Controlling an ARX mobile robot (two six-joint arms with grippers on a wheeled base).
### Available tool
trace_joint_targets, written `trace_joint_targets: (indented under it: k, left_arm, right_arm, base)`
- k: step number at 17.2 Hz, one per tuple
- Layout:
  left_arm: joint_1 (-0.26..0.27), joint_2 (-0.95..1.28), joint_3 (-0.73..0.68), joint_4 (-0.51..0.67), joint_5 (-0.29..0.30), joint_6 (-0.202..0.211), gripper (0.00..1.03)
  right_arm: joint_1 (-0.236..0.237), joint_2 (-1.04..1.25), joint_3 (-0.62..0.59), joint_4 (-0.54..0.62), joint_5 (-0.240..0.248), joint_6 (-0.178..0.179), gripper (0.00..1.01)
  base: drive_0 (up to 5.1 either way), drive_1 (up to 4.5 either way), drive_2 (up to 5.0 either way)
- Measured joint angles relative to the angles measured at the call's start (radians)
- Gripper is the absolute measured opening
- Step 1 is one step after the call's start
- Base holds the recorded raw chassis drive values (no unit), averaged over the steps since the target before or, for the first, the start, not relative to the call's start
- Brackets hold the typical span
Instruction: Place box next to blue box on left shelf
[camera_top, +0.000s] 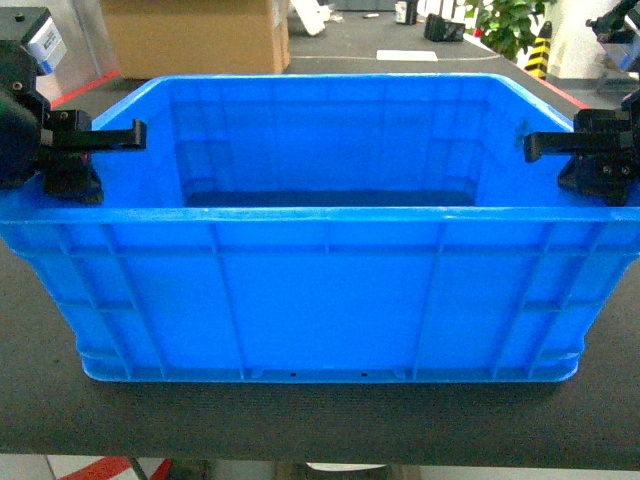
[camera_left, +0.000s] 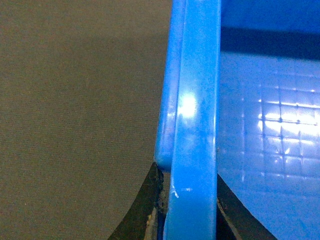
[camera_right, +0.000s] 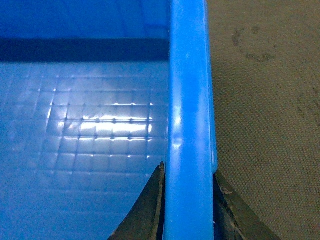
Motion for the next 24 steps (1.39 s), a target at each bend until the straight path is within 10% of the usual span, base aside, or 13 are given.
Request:
trace_joint_targets:
  k: [9,24]
  left_arm:
    - [-0.023,-0.227,-0.053,0.232,-0.040,0.008,0.13]
    - [-0.031,-0.230,-0.095,0.235,-0.048,0.008,0.12]
  right_arm:
    - [0.027,-0.233,-0.040,0.157,0.081,-0.005,0.17]
    - [0.037,-0.236,-0.074,0.168,0.101,-0.011,0.16]
  base:
    - [0.0,0.00,0.0]
    - [-0.9,-0.91,-0.9]
